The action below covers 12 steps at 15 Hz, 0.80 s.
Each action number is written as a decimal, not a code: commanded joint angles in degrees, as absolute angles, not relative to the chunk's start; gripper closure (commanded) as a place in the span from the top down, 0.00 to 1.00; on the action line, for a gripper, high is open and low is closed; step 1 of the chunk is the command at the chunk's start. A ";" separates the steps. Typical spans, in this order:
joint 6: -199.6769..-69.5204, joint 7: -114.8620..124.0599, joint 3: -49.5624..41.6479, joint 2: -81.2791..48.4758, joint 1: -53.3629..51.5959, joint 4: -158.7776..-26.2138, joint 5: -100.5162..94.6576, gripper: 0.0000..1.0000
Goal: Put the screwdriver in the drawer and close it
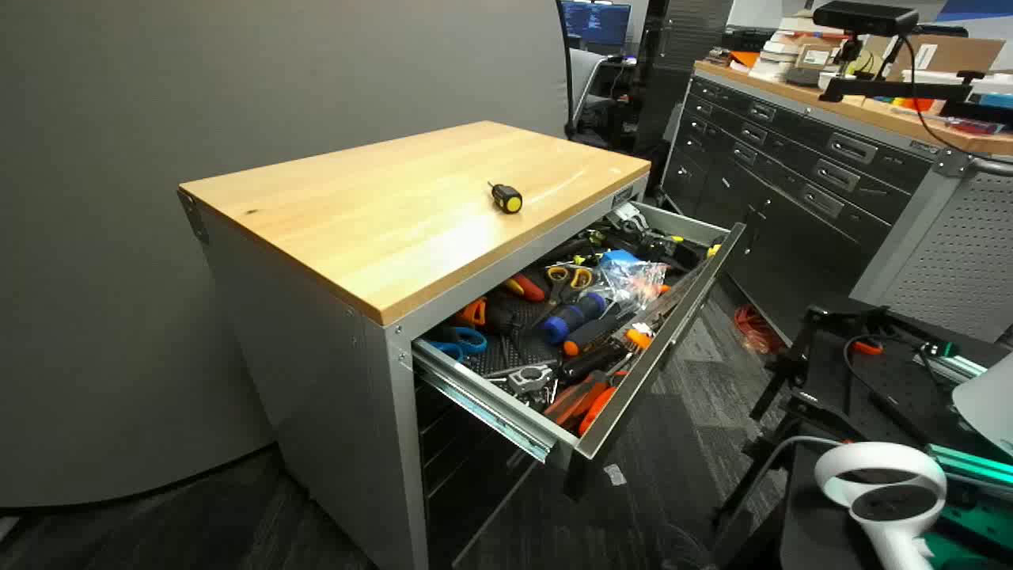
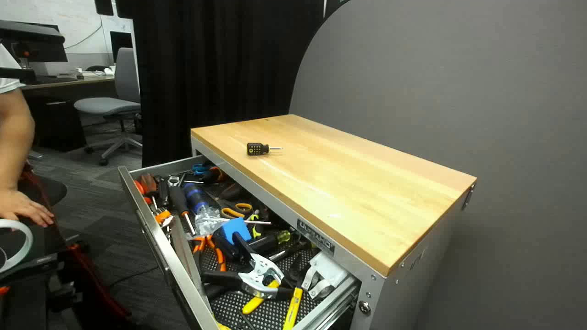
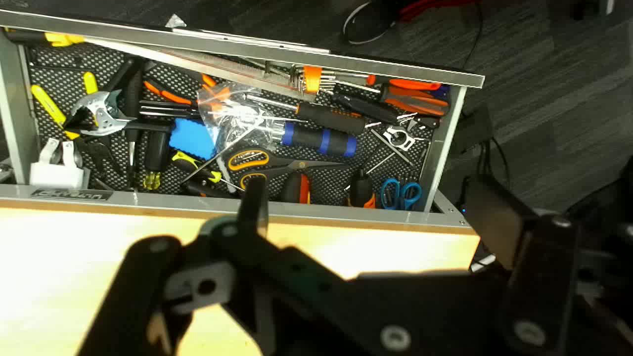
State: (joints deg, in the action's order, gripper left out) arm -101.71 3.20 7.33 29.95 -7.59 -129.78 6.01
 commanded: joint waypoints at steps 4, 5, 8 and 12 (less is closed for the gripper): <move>-101.66 3.18 7.42 30.28 -7.49 -128.99 6.04 1.00; -101.65 3.18 7.42 30.32 -7.49 -128.98 6.04 1.00; -107.43 11.33 10.48 22.72 -5.55 -125.99 3.83 1.00; -117.39 22.11 15.22 9.66 -4.87 -121.18 -3.80 1.00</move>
